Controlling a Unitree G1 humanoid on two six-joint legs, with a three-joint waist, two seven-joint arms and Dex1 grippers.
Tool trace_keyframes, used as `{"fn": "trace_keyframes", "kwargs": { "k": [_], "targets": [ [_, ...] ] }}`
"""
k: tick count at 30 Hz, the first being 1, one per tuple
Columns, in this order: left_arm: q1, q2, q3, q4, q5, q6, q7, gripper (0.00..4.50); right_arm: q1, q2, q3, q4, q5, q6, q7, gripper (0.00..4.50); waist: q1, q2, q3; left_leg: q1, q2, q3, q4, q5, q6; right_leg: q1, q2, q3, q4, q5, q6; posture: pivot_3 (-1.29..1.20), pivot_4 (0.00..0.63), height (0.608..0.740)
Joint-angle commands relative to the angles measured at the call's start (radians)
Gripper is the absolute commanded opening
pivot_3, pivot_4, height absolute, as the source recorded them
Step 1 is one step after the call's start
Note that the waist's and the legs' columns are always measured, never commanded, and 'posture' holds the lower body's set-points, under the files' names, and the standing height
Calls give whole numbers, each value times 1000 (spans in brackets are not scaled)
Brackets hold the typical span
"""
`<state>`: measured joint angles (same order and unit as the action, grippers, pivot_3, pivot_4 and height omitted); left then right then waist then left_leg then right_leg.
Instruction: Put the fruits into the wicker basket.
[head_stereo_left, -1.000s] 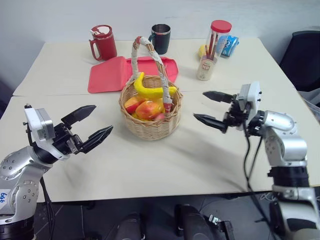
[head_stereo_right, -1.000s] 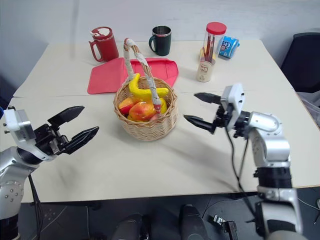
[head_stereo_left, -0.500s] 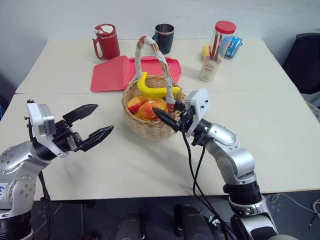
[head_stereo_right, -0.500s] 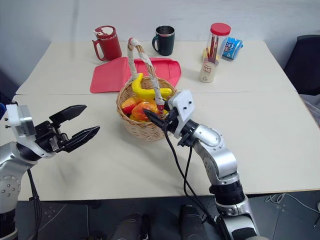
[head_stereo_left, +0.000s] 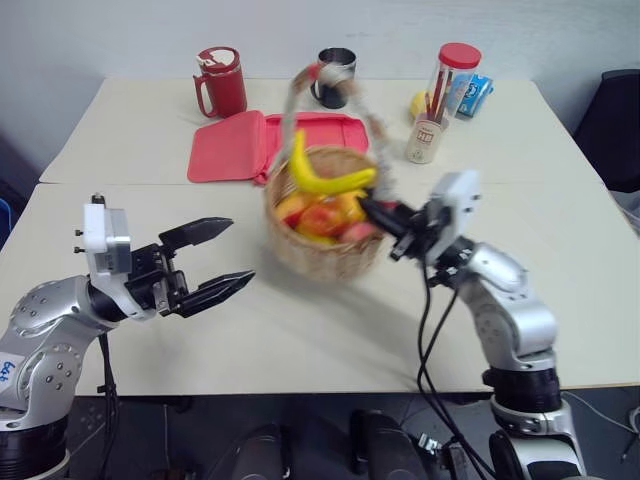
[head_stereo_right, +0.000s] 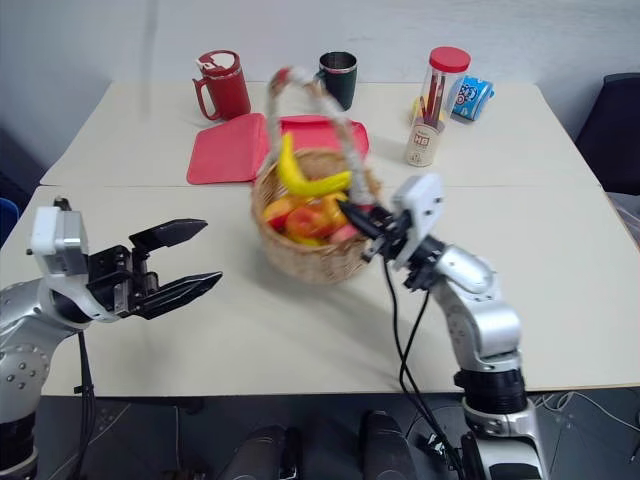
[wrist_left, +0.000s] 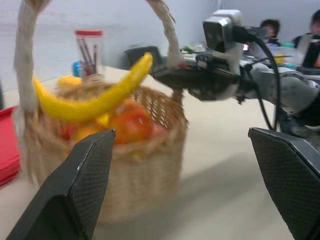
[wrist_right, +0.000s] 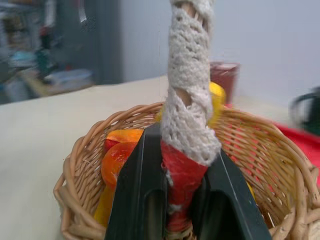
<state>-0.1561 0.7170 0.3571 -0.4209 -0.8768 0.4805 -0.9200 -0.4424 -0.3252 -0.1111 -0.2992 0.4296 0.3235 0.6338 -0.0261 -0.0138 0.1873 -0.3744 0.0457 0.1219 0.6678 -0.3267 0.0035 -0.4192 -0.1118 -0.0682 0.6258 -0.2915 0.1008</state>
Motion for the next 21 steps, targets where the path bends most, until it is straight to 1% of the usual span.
{"fn": "trace_keyframes", "kwargs": {
  "k": [1,5,9,12,15,17,18,21],
  "targets": [
    [-28,-4,-17,8,-3,-14,-21,4500,33,-59,-149,-73,4,-56,-66,207,0,0,0,0,0,0,0,0,0,0,0,0,0,0,0,0,150,740],
    [-60,-17,-48,78,34,-42,-54,4500,121,-147,-299,-43,-48,-67,-146,207,0,0,0,0,0,0,0,0,0,0,1,0,0,0,0,0,150,740],
    [-88,-30,-66,128,56,-64,-72,4500,192,-184,-411,6,-24,-96,-160,207,-3,0,0,0,0,1,0,0,0,0,1,1,0,0,0,0,150,740],
    [-106,-45,-83,156,76,-78,-82,4500,226,-208,-459,124,-9,-143,-111,207,-3,0,0,2,0,2,0,0,0,0,2,2,0,0,0,0,150,740],
    [-131,-53,-94,186,90,-91,-93,4500,228,-256,-488,323,13,-208,-8,207,-2,0,0,3,0,3,0,0,0,1,2,2,-2,0,0,0,150,740],
    [-142,-51,-95,201,97,-98,-101,4500,212,-291,-498,405,30,-239,40,928,-2,0,0,6,0,3,0,0,1,4,2,2,-4,0,0,0,150,740],
    [-145,-48,-94,208,101,-101,-107,4500,210,-309,-498,424,52,-233,77,1214,-2,0,0,6,0,2,0,0,1,4,2,2,-4,0,0,0,150,740],
    [-150,-42,-89,221,108,-104,-118,4500,212,-350,-482,474,31,-277,118,2267,-2,0,0,6,0,2,0,0,1,5,2,2,-4,0,1,0,150,740]
  ]
}}
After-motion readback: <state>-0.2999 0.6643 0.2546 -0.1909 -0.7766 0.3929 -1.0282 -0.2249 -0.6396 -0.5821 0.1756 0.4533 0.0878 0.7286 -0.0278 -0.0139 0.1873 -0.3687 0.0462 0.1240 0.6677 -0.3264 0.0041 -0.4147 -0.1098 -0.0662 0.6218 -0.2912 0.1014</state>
